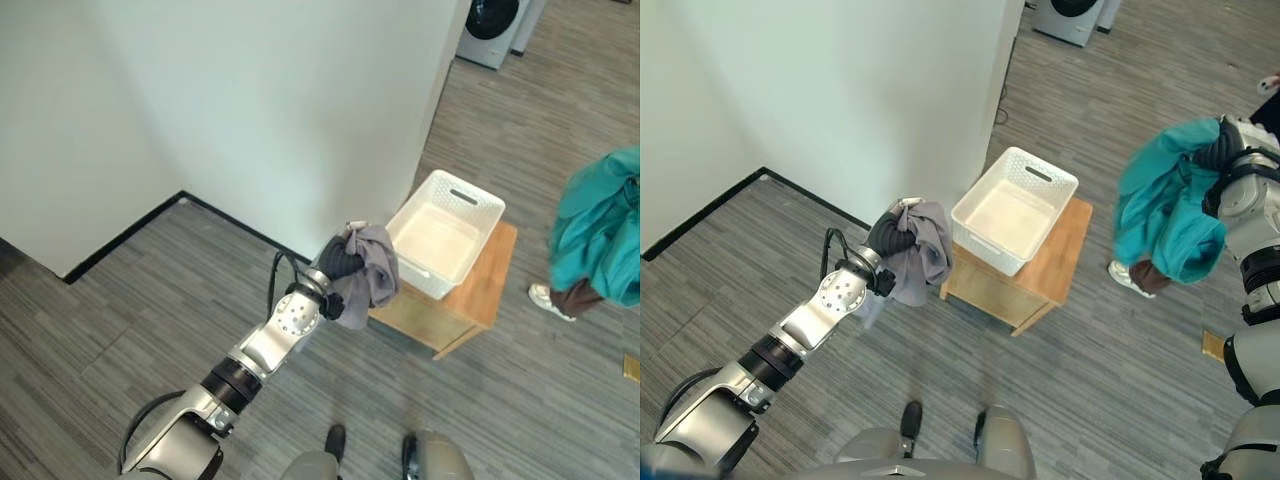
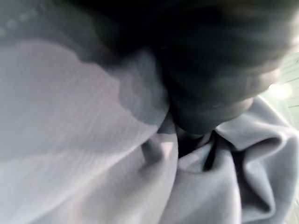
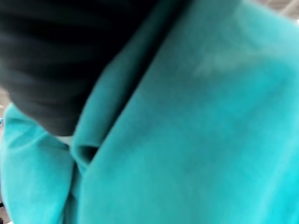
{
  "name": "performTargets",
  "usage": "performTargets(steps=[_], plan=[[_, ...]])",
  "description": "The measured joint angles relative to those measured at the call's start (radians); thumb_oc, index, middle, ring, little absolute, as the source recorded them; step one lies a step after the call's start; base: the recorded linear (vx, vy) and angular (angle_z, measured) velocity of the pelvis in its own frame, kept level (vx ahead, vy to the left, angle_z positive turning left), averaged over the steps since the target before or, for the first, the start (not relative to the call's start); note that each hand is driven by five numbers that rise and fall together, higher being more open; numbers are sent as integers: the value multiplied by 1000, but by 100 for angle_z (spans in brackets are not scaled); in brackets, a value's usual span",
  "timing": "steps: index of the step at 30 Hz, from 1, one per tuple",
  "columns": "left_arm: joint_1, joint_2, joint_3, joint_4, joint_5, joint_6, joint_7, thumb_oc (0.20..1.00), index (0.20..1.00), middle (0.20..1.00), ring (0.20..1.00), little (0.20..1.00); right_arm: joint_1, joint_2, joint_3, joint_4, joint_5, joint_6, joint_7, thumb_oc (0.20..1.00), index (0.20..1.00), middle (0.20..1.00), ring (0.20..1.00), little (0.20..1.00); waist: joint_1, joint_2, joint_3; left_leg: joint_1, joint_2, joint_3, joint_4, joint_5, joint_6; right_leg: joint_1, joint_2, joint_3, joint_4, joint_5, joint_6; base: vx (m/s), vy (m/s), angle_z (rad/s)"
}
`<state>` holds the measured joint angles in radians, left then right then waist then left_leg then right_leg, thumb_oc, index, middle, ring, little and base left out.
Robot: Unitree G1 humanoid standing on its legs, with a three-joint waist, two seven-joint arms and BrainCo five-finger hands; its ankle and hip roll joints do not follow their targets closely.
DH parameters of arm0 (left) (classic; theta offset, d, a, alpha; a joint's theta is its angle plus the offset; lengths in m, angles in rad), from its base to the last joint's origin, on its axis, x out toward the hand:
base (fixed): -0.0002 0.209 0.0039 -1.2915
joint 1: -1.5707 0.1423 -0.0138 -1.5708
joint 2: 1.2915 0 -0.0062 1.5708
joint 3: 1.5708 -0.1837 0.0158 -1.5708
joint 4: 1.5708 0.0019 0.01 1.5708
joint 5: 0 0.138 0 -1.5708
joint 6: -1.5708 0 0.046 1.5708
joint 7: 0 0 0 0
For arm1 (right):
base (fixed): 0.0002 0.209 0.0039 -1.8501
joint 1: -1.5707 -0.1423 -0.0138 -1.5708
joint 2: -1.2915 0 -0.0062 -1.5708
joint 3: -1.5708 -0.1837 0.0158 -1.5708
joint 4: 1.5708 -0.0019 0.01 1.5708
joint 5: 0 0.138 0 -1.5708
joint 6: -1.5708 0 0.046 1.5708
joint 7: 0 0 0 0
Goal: Pick up bed clothes into laundry basket.
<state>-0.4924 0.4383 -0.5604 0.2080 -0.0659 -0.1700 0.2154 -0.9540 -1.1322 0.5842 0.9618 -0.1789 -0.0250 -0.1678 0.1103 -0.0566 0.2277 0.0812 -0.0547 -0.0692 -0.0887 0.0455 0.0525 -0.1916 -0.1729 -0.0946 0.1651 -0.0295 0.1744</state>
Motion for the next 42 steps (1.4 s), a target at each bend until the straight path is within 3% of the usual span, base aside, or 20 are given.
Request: performTargets(steps=[3,4,5,11,17,27,38,39,40,42], plan=[[27,10,37,0,-1,-2,-2,200,200,200,200,200,43,19,-28,-1,-8,-8,1,200,200,200,200,200,33,-21,-7,20,-7,-6,0,-19,-19,104,3,-46,-140,124,-20,68,-135,15],[32,14,62,1,-3,-2,0,200,200,200,200,200,36,43,-25,29,-8,-6,2,200,200,200,200,200,49,-44,-9,19,-13,-11,2,-31,-34,162,19,-39,-245,190,-59,-5,-64,-7],[32,14,65,0,-5,-2,2,200,200,200,200,200,34,50,-25,29,-8,-5,3,200,200,200,200,200,56,-44,-9,6,-5,-5,5,-32,-35,162,27,-34,-266,206,-69,-55,-82,-11],[29,-23,59,1,-9,-3,0,200,200,200,200,200,-6,90,22,45,5,-2,2,200,200,200,200,200,31,-42,-8,-67,43,-27,23,-43,-58,109,76,-61,-266,205,-72,-70,-61,8],[31,-24,54,2,-11,-4,3,200,200,200,200,200,-36,113,52,117,27,0,-22,200,200,200,200,200,34,-44,-4,-131,40,-52,42,-35,-71,67,72,-78,-266,211,-80,-51,-26,13],[28,-25,16,3,-49,-17,5,200,200,200,200,200,-243,132,116,182,37,-1,-71,200,200,200,200,200,62,-54,73,-257,47,-80,93,-32,-93,-25,83,-102,-266,232,-106,-19,-3,7],[23,-38,-26,45,-56,-23,-23,200,200,200,200,200,-369,168,139,159,118,-10,-113,200,200,200,200,200,116,-107,129,-340,45,-129,126,-30,-103,-69,83,-140,-266,235,-110,-26,-18,13],[20,-37,-27,45,-78,-23,-23,200,200,200,200,200,-367,178,139,168,119,-9,-112,401,401,401,401,401,118,-111,138,-348,44,-136,129,-29,-105,-72,83,-146,-266,235,-110,-38,-31,20],[17,-36,-27,45,-88,-23,-22,200,200,200,200,200,-367,193,141,190,119,-9,-110,1000,1000,1000,1000,1000,126,-118,142,-365,44,-140,136,-29,-107,-84,83,-149,-266,236,-111,-22,-26,15],[12,-24,-29,45,-88,-23,-22,200,200,200,200,200,-366,226,141,232,119,-8,-104,1000,1000,1000,1000,1000,139,-117,152,-379,43,-144,149,-30,-109,-91,83,-153,-266,237,-112,-11,1,7]])
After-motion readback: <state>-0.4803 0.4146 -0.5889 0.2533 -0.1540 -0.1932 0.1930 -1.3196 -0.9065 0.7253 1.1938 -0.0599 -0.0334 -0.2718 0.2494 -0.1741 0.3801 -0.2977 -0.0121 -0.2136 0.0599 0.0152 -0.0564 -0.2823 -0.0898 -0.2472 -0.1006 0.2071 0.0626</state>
